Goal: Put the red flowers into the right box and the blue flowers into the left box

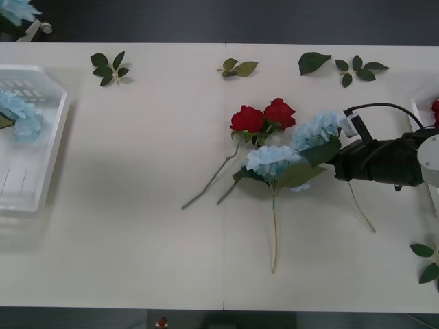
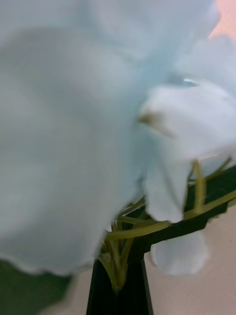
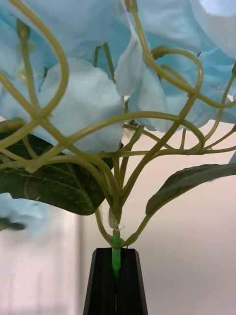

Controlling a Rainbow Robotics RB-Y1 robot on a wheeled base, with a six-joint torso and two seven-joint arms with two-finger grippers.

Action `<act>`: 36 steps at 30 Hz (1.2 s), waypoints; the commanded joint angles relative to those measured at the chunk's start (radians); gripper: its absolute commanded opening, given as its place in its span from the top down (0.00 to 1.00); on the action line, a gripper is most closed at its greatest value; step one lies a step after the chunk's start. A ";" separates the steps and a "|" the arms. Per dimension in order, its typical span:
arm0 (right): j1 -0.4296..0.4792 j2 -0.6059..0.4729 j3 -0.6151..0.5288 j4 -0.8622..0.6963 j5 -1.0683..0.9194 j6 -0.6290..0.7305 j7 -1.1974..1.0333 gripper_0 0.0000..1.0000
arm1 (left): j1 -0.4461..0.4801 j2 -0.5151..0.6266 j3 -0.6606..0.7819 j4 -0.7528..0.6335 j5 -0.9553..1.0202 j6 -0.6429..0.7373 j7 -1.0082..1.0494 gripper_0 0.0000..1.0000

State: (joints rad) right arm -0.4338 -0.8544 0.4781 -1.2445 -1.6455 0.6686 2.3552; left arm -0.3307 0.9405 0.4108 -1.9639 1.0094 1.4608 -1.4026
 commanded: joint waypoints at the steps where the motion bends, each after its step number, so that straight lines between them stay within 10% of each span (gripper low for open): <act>1: -0.016 -0.018 0.001 -0.007 -0.002 -0.009 -0.019 1.00 | 0.105 0.035 0.103 0.063 0.005 -0.033 -0.153 1.00; 10: -0.010 -0.118 -0.027 -0.064 -0.172 0.049 -0.014 1.00 | 0.251 0.035 0.102 0.280 -0.018 -0.295 -0.338 1.00; 25: 0.257 -0.164 -0.460 -0.377 -0.425 0.322 0.035 1.00 | 0.148 0.035 -0.084 0.640 0.066 -0.600 -0.585 1.00; 33: 0.328 -0.083 -0.542 -0.520 -0.528 0.339 0.174 1.00 | 0.148 0.035 -0.084 0.634 0.127 -0.586 -0.605 0.13; 36: 0.322 -0.026 -0.542 -0.530 -0.560 0.355 0.245 1.00 | 0.148 0.035 -0.066 0.603 0.195 -0.508 -0.621 0.00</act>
State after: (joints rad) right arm -0.0917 -0.9277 -0.0634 -1.7450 -2.1877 1.0196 2.5443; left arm -0.1686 0.9545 0.3064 -1.3135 1.1678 0.8951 -1.9874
